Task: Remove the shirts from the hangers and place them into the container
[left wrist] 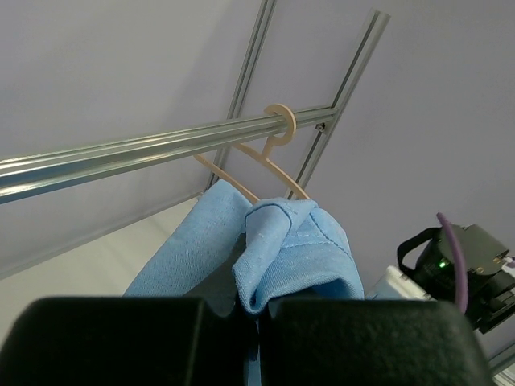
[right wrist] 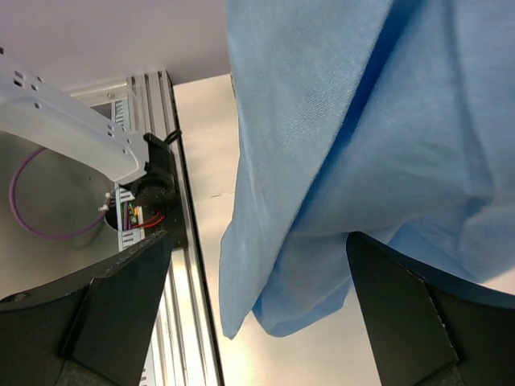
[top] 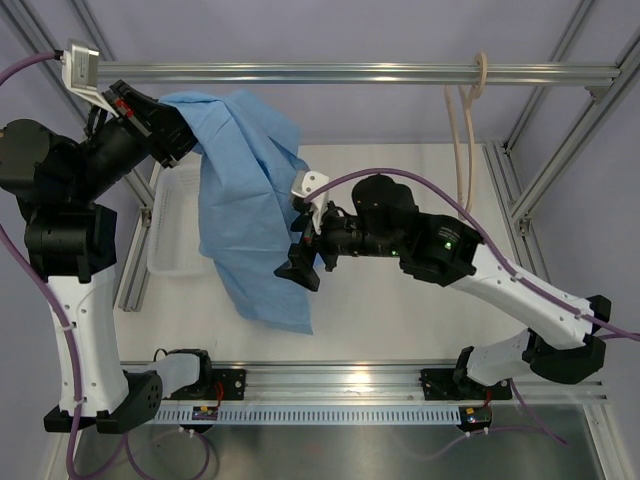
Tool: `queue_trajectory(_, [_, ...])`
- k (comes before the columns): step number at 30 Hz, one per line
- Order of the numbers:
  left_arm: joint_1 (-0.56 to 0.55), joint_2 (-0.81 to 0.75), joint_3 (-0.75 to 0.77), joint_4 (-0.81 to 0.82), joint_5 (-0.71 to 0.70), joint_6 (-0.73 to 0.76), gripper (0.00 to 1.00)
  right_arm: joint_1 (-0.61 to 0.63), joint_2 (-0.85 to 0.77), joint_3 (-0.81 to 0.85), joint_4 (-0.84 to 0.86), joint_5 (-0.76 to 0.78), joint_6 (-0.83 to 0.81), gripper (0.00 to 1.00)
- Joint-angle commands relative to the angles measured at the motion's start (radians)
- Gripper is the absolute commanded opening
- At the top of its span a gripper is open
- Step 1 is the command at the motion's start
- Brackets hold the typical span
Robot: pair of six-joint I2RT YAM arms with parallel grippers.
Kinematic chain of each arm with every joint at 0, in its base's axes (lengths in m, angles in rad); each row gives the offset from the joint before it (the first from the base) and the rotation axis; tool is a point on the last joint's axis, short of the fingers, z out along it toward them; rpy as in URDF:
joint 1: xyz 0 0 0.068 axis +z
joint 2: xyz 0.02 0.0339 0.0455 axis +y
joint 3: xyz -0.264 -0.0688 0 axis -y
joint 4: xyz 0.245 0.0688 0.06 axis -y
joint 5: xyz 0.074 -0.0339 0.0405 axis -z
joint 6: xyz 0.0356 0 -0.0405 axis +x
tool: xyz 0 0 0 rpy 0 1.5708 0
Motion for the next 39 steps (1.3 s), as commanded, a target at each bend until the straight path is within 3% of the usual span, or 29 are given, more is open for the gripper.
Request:
queue_trajectory(1, [-0.006,-0.015,0.027,0.088,0.026,-0.046,0.0,0.014,0.048,0.025,0.04,-0.021,-0.027,1.0])
queue_trajectory(9, [-0.011,-0.059,-0.013,0.157,0.061,-0.106,0.0,0.014,0.112,0.045,0.076,0.03,-0.039,0.99])
queue_trajectory(15, [-0.01,-0.133,-0.088,0.316,0.104,-0.236,0.0,0.012,0.08,-0.025,0.165,0.163,-0.039,0.99])
queue_trajectory(22, [-0.01,-0.19,-0.128,0.427,0.107,-0.348,0.0,0.012,0.004,-0.082,0.267,0.179,-0.009,0.97])
queue_trajectory(25, [-0.01,-0.213,-0.168,0.483,0.09,-0.396,0.0,0.012,0.022,-0.065,0.282,0.186,0.005,0.84])
queue_trajectory(29, [-0.01,-0.231,-0.214,0.507,0.083,-0.414,0.0,0.014,0.027,-0.044,0.293,0.148,0.017,0.57])
queue_trajectory(30, [-0.01,-0.237,-0.24,0.519,0.084,-0.416,0.0,0.014,0.025,-0.039,0.296,0.13,0.019,0.36])
queue_trajectory(32, [-0.011,-0.242,-0.263,0.517,0.08,-0.413,0.0,0.014,0.025,-0.019,0.287,0.102,0.031,0.11])
queue_trajectory(33, [-0.01,-0.248,-0.291,0.517,0.081,-0.411,0.05,0.015,0.028,-0.009,0.28,0.099,0.034,0.0])
queue_trajectory(35, [-0.011,-0.252,-0.314,0.504,0.084,-0.378,0.25,0.015,0.021,0.005,0.268,0.085,0.049,0.0])
queue_trajectory(37, [-0.01,-0.259,-0.335,0.436,0.086,-0.319,0.36,0.015,0.001,0.01,0.265,0.094,0.06,0.0])
queue_trajectory(39, [-0.011,-0.266,-0.351,0.361,0.089,-0.233,0.67,0.015,-0.022,0.019,0.248,0.117,0.059,0.0])
